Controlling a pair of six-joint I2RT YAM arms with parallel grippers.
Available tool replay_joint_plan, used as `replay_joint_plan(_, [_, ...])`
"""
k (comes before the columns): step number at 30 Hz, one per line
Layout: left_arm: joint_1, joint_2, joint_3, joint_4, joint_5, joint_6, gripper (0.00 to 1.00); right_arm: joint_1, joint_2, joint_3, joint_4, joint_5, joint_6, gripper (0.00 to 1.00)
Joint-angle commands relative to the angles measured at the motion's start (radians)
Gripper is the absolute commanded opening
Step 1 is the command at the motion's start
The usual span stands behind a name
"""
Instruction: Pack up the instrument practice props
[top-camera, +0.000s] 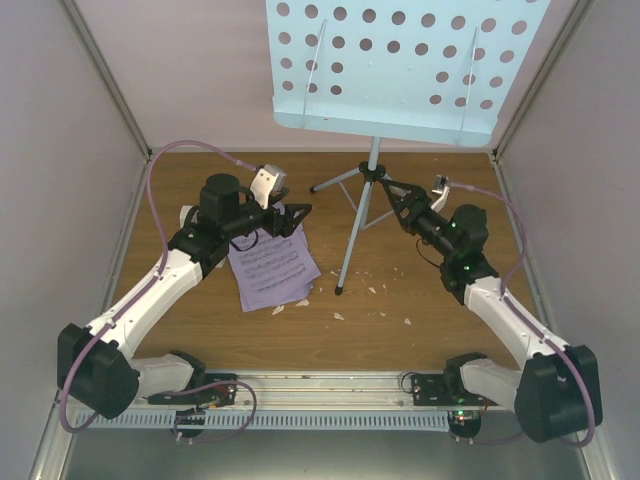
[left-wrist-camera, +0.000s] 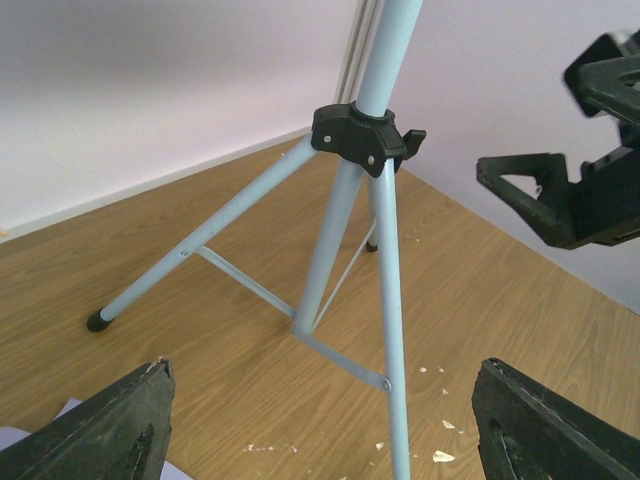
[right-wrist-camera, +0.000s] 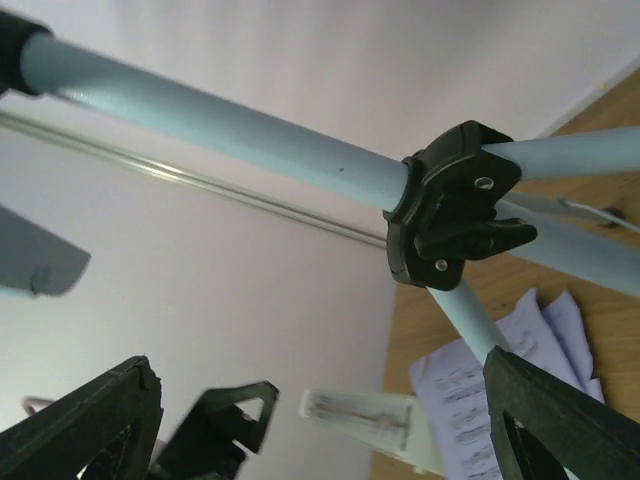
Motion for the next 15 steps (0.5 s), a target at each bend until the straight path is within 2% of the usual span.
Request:
replay_joint_plan(1, [-0.011, -0.009, -0.004, 0.017, -0.006, 0.010, 0.82, -0.006, 0.017, 0.092, -0.094, 0.010, 0.225, 0.88])
replay_joint_plan(4, [-0.011, -0.012, -0.003, 0.015, -0.005, 0.009, 0.82, -0.006, 0.031, 0.143, -0.209, 0.073, 0.261, 0.84])
replay_joint_plan(7, [-0.011, -0.015, -0.003, 0.016, -0.005, 0.008, 0.82, -0.006, 0.063, 0.178, -0.263, 0.070, 0.312, 0.78])
replay_joint_plan(15, [-0.012, -0.024, -0.003, 0.013, -0.008, 0.011, 0.82, -0.007, 0.141, 0.199, -0.233, 0.016, 0.394, 0.78])
